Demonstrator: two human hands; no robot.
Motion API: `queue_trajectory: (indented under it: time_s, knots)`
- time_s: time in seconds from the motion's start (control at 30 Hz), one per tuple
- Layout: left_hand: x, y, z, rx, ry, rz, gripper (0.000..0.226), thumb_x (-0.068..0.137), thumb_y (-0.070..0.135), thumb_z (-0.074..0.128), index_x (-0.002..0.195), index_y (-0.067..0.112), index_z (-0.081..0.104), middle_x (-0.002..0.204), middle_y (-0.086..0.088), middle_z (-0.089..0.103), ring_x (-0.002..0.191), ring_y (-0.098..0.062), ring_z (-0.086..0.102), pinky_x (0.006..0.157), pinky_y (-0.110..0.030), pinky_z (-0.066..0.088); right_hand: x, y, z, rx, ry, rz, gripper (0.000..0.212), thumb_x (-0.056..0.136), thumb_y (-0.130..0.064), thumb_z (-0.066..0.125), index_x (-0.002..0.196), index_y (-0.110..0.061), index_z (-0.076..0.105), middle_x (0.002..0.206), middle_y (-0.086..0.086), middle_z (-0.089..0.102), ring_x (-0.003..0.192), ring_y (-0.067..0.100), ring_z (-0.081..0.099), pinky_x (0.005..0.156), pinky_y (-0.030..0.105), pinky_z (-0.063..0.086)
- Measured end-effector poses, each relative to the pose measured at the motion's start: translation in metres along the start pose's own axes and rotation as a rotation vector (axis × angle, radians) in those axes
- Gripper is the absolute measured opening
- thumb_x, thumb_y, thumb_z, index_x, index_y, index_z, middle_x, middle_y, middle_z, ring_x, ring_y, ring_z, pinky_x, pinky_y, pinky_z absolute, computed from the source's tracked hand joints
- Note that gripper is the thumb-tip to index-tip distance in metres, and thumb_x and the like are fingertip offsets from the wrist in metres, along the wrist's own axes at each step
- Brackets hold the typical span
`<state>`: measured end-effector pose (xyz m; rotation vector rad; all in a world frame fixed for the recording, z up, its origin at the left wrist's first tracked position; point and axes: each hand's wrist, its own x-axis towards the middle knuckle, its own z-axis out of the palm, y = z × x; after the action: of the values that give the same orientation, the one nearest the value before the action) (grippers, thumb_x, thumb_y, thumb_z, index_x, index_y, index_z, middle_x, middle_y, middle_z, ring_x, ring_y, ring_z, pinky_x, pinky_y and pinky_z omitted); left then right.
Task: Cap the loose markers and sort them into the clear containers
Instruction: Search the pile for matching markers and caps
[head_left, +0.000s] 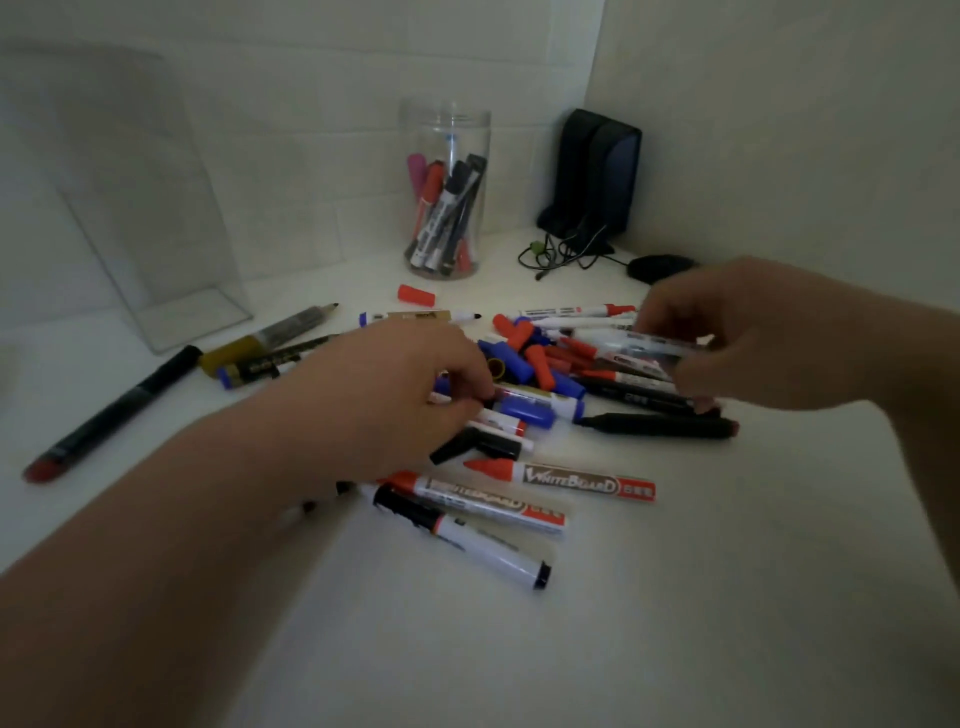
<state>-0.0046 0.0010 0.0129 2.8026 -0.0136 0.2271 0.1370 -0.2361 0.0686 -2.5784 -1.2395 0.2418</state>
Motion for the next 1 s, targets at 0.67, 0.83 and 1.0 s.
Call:
queue_trajectory:
  time_s: [0.67,0.83,1.0]
  knots:
    - [-0.005,-0.019,-0.011,-0.107,0.496,-0.154,0.008,0.092,0.028,0.068,0.089,0.034,0.073,0.070,0.020,0.061,0.070,0.001,0.057,0.062,-0.009,0.041,0.013,-0.003,0.056,0.274,0.073,-0.093,0.034,0.058,-0.072,0.055,0.091,-0.065,0.064,0.081,-0.015,0.070,0.072,0.008,0.065,0.071,0.040,0.057]
    - [-0.003,-0.023,-0.012,-0.117,0.520,-0.236,0.010,0.094,0.029,0.064,0.092,0.032,0.073,0.074,0.012,0.064,0.069,-0.004,0.058,0.062,-0.017,0.044,0.011,-0.032,0.069,0.196,0.104,-0.138,0.016,0.071,-0.053,0.072,0.074,-0.038,0.068,0.066,-0.022,0.066,0.058,0.000,0.061,0.052,0.012,0.047]
    - [-0.005,-0.026,-0.016,-0.129,0.640,-0.247,0.010,0.094,0.028,0.063,0.091,0.030,0.073,0.067,0.015,0.061,0.062,-0.002,0.056,0.059,-0.008,0.040,0.019,-0.037,0.082,0.167,0.037,-0.067,0.012,0.075,-0.044,0.078,0.074,-0.036,0.070,0.067,-0.029,0.064,0.061,-0.003,0.061,0.049,0.008,0.043]
